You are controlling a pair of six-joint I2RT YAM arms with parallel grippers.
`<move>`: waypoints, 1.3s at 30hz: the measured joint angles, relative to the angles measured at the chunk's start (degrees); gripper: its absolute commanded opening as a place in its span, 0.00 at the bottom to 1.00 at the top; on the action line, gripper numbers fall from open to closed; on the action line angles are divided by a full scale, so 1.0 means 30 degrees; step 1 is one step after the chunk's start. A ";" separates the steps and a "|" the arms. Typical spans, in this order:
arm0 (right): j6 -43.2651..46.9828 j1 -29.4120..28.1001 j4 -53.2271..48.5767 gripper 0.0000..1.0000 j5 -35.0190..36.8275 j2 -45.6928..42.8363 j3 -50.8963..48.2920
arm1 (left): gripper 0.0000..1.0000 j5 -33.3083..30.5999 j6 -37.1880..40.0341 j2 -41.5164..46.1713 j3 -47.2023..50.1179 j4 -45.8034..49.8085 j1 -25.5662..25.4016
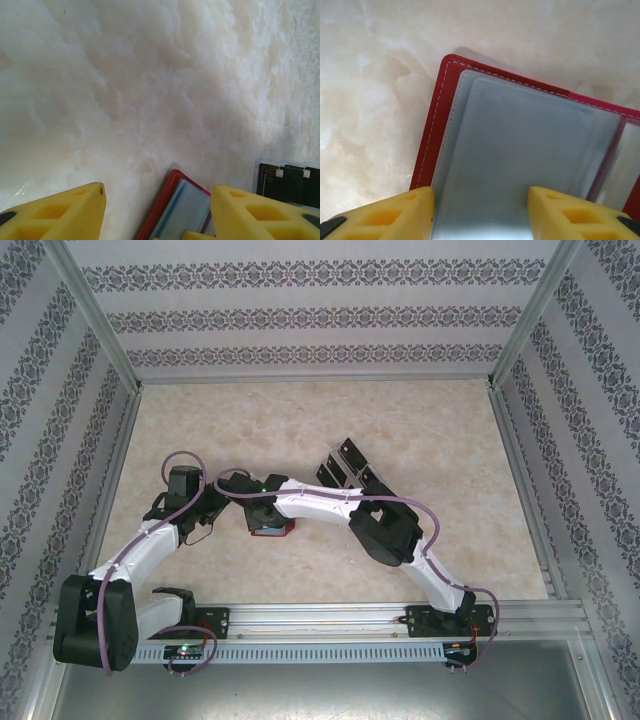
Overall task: Put the credit cards into the card holder
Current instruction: Flip over the card slot in the card holder.
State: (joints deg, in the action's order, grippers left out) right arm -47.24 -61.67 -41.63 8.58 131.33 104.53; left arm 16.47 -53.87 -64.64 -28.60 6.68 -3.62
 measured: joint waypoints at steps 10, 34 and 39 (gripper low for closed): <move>0.0197 0.0000 -0.0044 0.36 -0.0007 0.0138 0.0211 | 0.58 0.0153 -0.0022 -0.0007 0.0000 -0.0109 0.0000; 0.0255 0.0590 0.1392 0.29 -0.0146 -0.1690 -0.2361 | 0.58 0.0430 0.0175 0.0102 0.0066 -0.0146 0.0000; 0.0262 0.0954 0.1501 0.29 -0.0138 -0.2463 -0.3271 | 0.59 0.0648 0.0860 0.0102 0.0044 0.0415 0.0000</move>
State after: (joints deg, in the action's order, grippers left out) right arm -46.46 -58.81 -37.12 8.16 123.94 94.72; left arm 18.41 -51.29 -64.34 -28.47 7.92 -3.62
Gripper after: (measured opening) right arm 0.289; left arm 0.586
